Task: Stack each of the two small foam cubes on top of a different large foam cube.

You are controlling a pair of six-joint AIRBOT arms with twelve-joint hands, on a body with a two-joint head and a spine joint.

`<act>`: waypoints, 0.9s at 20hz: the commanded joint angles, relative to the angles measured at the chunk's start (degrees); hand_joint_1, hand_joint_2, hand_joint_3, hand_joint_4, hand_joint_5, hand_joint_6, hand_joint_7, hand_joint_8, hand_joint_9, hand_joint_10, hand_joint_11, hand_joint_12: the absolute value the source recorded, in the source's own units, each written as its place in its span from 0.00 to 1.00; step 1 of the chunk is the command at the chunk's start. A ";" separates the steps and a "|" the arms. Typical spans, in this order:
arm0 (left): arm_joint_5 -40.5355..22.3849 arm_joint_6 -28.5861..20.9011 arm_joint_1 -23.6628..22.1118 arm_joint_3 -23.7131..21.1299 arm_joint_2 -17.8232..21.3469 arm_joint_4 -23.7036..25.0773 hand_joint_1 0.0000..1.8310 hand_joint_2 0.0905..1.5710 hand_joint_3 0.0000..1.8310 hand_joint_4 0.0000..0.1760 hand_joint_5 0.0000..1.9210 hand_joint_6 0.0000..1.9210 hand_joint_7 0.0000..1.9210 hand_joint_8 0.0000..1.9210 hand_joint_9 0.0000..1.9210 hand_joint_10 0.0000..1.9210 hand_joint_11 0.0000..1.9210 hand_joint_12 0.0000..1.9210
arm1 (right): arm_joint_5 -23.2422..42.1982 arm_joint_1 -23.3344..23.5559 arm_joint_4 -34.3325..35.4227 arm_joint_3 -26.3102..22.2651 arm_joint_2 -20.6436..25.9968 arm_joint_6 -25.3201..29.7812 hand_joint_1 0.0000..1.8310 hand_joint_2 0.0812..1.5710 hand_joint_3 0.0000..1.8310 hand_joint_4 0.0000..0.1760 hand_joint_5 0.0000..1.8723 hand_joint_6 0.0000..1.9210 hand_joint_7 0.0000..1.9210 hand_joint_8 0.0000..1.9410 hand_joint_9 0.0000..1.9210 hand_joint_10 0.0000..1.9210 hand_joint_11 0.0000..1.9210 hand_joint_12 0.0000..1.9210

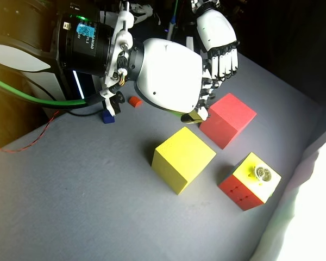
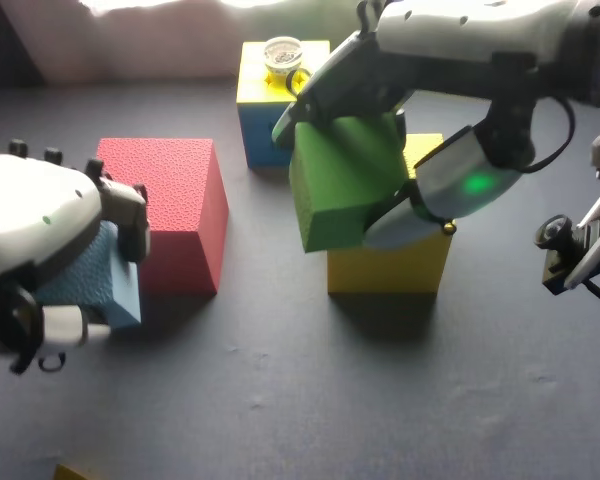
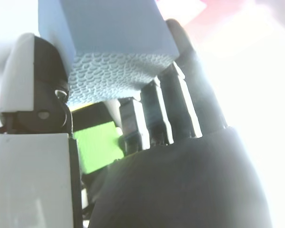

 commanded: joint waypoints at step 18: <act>8.98 3.47 -9.42 11.43 -5.50 5.08 0.72 0.77 0.00 0.00 0.43 0.54 0.39 0.80 0.33 0.77 0.25 0.79 | 16.65 -4.12 4.00 7.71 -2.24 -2.83 0.68 0.67 0.00 0.00 0.56 0.40 0.55 0.49 0.53 0.32 0.34 0.66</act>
